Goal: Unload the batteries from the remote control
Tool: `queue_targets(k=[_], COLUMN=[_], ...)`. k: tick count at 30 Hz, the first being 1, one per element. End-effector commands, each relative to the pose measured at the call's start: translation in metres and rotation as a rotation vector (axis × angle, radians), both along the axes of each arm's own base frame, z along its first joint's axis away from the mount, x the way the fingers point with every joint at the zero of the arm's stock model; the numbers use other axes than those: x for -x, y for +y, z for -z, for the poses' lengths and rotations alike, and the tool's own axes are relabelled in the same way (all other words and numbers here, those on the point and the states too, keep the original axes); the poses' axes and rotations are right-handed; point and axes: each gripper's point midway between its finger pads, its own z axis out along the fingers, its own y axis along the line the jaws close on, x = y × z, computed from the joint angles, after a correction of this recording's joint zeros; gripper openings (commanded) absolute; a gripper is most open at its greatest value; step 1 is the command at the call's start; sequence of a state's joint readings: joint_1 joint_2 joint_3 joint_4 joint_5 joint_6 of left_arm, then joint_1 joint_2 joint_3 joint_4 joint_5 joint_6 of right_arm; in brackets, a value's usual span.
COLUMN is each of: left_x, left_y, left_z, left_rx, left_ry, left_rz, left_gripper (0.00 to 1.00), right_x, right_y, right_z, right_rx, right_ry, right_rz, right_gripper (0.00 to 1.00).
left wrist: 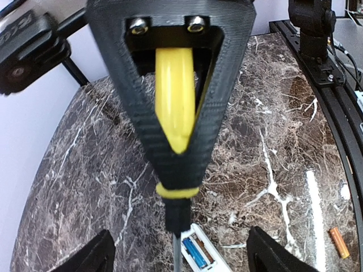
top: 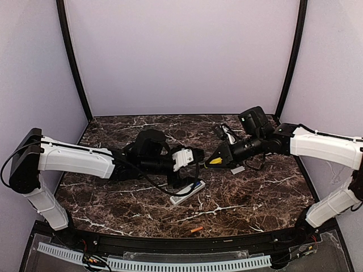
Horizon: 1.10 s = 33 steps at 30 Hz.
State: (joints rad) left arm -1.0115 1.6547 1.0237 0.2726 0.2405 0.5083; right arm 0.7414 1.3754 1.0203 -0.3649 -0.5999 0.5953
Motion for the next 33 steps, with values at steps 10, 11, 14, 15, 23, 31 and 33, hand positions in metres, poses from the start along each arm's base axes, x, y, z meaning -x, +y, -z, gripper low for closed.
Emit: queue_targets(k=[10, 11, 14, 15, 23, 31, 33], left_x=[-0.032, -0.033, -0.024, -0.022, 0.005, 0.006, 0.007], left_y=[0.063, 0.069, 0.082, 0.082, 0.082, 0.078, 0.075], left_z=[0.013, 0.022, 0.053, 0.056, 0.084, 0.105, 0.108], left_rx=[-0.03, -0.052, -0.165, -0.172, -0.241, -0.305, -0.314], left_ry=[0.149, 0.195, 0.339, 0.369, 0.546, 0.619, 0.618], left_rz=[-0.401, -0.436, -0.443, -0.443, -0.396, -0.428, -0.425], left_gripper=[0.99, 0.99, 0.94, 0.9, 0.87, 0.81, 0.8], right_x=[-0.012, -0.013, -0.017, -0.017, -0.022, -0.021, -0.022], right_y=[-0.025, -0.027, -0.033, -0.036, -0.045, -0.049, -0.05], right_z=[0.009, 0.01, 0.015, 0.017, 0.025, 0.028, 0.028], right_rx=[0.083, 0.092, 0.123, 0.134, 0.185, 0.198, 0.2], right_ry=[-0.028, -0.028, -0.026, -0.025, -0.027, -0.03, -0.031], right_rz=[0.107, 0.116, 0.152, 0.164, 0.214, 0.226, 0.23], right_gripper=[0.0, 0.0, 0.0, 0.0, 0.0, 0.0, 0.0])
